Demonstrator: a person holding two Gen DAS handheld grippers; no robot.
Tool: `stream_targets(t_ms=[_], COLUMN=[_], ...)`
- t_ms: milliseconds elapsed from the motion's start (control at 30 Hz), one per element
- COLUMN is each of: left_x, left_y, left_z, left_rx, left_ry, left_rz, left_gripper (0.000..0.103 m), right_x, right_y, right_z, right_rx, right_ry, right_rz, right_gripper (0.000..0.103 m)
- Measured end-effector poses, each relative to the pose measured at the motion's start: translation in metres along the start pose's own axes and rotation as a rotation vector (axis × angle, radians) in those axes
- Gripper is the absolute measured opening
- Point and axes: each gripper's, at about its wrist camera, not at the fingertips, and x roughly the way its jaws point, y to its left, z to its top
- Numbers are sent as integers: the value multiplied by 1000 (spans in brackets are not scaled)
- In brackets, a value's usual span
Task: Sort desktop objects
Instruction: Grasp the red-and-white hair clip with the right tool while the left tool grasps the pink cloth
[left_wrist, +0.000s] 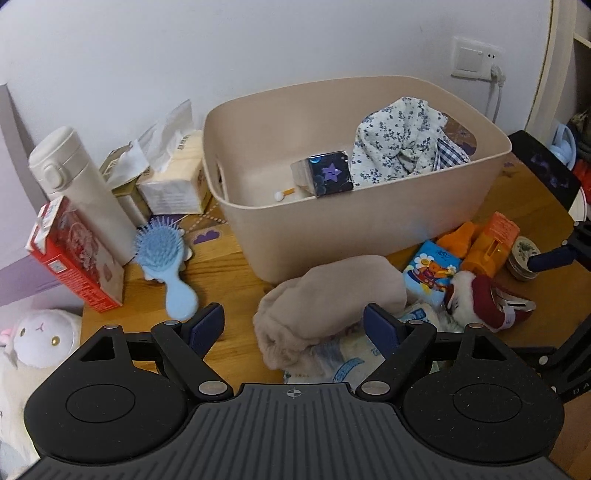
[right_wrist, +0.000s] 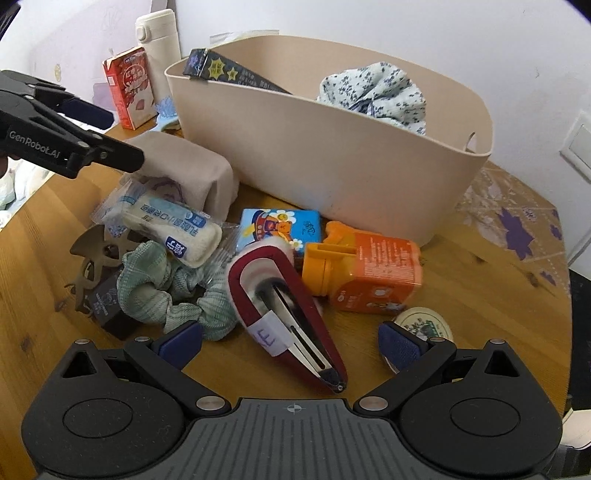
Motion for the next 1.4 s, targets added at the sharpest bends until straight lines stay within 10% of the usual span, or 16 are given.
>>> stream_targets(t_ms=[500,667,767,1400], left_x=[21,28,27,-10], left_y=[-9,-10,-9,-8], left_z=[7,8,8,1], left_rx=[33,36,27,-13], left_ry=[26,69,68,64], left_rz=[-48,-51,-58,-103], left_gripper=[72,26,16,5], right_x=[18,18,17,-15], right_y=[-4,-4,-5,6], right_z=[2,1,0,-15], right_rx=[-14,-6,4,-7], right_ry=[37,39,44,-17], right_rz=[17,18,31,13], right_gripper=[89,62,47,32])
